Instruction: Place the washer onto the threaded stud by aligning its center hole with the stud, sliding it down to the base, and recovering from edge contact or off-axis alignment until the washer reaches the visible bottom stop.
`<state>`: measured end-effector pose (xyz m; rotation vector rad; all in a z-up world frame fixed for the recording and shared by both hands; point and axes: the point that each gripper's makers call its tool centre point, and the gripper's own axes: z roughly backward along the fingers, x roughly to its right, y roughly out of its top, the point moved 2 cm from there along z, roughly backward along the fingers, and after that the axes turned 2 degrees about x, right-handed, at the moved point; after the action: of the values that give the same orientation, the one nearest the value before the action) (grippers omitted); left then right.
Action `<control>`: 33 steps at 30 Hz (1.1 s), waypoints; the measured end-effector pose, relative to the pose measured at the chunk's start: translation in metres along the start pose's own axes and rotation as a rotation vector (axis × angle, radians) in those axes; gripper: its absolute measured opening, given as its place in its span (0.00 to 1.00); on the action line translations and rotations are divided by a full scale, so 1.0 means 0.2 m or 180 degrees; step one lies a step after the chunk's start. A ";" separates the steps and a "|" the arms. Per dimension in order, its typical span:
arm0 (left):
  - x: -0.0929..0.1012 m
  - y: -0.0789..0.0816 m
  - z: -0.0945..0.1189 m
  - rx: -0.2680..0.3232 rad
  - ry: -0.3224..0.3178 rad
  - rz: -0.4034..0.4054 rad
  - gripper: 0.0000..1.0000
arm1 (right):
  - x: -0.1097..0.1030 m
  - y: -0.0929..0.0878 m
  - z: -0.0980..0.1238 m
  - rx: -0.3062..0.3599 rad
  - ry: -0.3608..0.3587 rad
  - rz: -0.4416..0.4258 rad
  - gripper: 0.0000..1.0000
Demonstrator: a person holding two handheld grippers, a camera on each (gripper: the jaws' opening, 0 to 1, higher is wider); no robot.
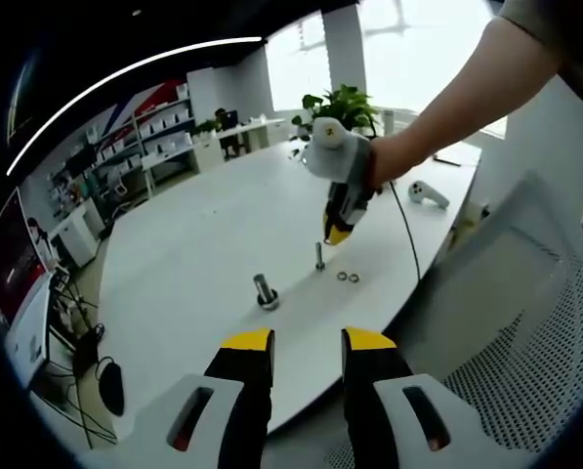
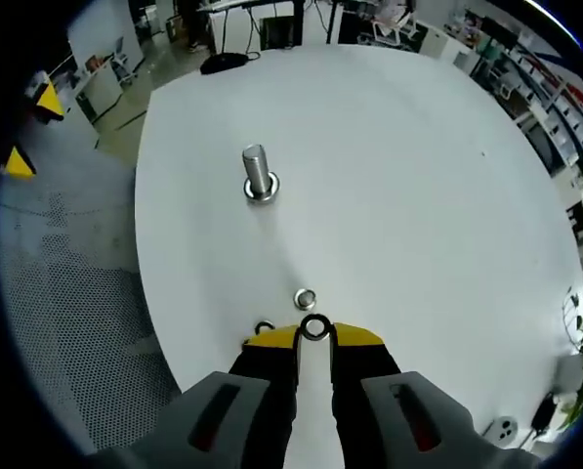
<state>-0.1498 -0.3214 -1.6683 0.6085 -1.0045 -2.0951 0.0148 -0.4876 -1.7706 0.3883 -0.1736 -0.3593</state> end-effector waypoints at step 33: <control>0.00 0.00 0.00 0.0012 -0.0004 -0.0002 0.25 | -0.01 0.05 -0.11 -0.0175 0.0085 0.0393 0.13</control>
<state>-0.1487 -0.3219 -1.6679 0.6094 -1.0092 -2.0947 0.0205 -0.4709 -1.7876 0.3262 -0.1603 -0.2366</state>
